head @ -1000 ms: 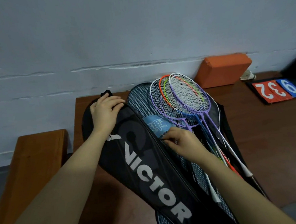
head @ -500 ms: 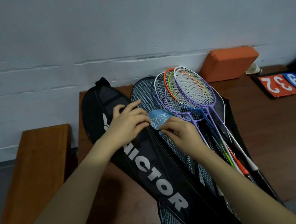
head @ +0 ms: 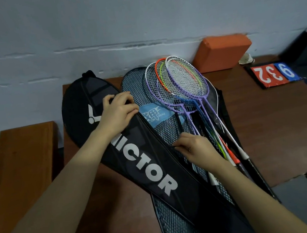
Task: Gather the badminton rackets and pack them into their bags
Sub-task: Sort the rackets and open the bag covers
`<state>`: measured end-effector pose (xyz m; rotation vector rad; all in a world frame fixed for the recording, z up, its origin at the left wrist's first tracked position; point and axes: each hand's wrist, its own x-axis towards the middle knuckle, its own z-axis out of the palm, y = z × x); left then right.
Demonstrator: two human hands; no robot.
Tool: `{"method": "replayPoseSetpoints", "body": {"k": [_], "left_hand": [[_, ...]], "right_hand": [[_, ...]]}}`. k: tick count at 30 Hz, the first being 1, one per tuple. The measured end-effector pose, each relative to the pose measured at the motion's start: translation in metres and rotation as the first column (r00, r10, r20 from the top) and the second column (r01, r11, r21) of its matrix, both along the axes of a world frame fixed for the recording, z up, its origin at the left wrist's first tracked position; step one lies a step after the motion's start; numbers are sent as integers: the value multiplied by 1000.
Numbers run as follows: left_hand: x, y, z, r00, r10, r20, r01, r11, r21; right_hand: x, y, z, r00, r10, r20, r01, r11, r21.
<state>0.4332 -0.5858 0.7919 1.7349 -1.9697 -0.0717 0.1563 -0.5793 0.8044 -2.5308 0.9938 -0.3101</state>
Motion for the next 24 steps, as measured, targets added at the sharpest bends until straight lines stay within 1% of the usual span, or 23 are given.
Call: {"method": "replayPoseSetpoints", "body": {"k": [2,3,5,6,7,10,13,14,16,18,20,22,24], "left_hand": [[-12,9,3,1000,-6,-1,6,1000,17],[-20,15,4,999,-44,11,44,998,37],[-44,30,2,986,-152,65,146,986,83],[-57,40,1,982,-176,73,169,980,102],[-67,49,3,985,-162,58,156,982,105],[-72,62,17,999,-41,14,40,996,74],[-67,65,25,998,-16,56,14,999,45],[-67,66,26,997,-7,78,4,999,34],[-70,67,24,994,28,103,-29,1000,7],[-69,65,19,992,104,68,-102,994,-32],[-64,61,16,982,188,14,-187,982,-39],[-61,55,13,970,243,12,-242,969,-41],[-65,51,11,960,278,26,-278,960,-18]], "right_hand": [[1,1,2,1000,17,24,-16,999,-49],[2,2,2,998,13,57,-9,998,-57],[6,2,4,990,-11,141,14,1000,-26],[8,2,7,984,-22,175,22,1000,2],[10,1,10,979,-25,200,21,999,24],[14,-3,17,968,0,253,-15,998,59],[16,1,18,949,0,315,-37,993,109],[15,3,19,948,19,318,-55,993,103],[9,3,23,959,98,266,-111,993,34],[-5,-3,26,968,160,194,-160,987,-16],[-25,-7,23,977,160,140,-165,986,24],[-46,-7,18,986,143,84,-148,987,62],[-62,-7,14,991,118,67,-123,990,69]]}}
